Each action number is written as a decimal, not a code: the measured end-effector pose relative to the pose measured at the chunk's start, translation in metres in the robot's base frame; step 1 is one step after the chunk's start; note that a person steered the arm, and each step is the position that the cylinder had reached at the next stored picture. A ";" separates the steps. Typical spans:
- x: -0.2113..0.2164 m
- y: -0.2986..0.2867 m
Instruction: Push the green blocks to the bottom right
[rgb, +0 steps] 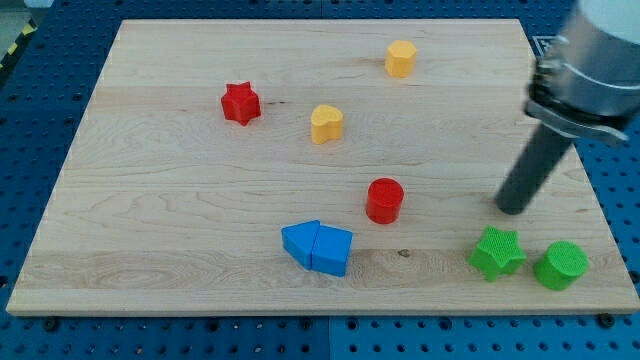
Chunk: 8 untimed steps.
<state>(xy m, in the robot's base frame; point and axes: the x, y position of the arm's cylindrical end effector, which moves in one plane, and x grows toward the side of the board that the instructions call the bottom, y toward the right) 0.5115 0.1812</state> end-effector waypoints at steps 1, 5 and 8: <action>-0.001 -0.045; 0.069 -0.093; 0.069 -0.023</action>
<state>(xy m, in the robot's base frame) 0.5800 0.1578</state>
